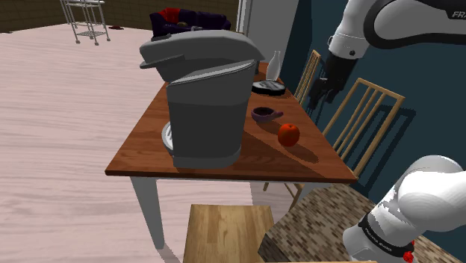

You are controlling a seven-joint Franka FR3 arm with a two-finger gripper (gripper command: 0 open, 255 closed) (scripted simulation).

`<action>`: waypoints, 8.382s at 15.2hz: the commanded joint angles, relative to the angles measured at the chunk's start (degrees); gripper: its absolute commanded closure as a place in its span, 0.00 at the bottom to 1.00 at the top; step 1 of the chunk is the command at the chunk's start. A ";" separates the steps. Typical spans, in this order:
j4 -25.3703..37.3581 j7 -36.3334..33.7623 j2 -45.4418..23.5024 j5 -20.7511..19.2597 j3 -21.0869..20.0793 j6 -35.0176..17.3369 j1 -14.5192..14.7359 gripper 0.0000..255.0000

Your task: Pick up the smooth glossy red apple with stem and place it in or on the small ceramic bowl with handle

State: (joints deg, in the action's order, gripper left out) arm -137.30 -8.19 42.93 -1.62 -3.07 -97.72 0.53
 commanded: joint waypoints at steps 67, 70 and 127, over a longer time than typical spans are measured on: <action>14.38 -4.60 -25.22 -9.26 0.66 -5.69 -7.87 1.00; 16.58 -4.20 -25.12 -9.14 0.62 -3.42 -7.86 1.00; 54.95 -1.41 -64.28 -10.44 1.98 -4.76 -9.83 0.00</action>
State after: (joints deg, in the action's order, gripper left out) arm -82.35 -9.60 -21.35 -12.06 -1.09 -102.48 -9.31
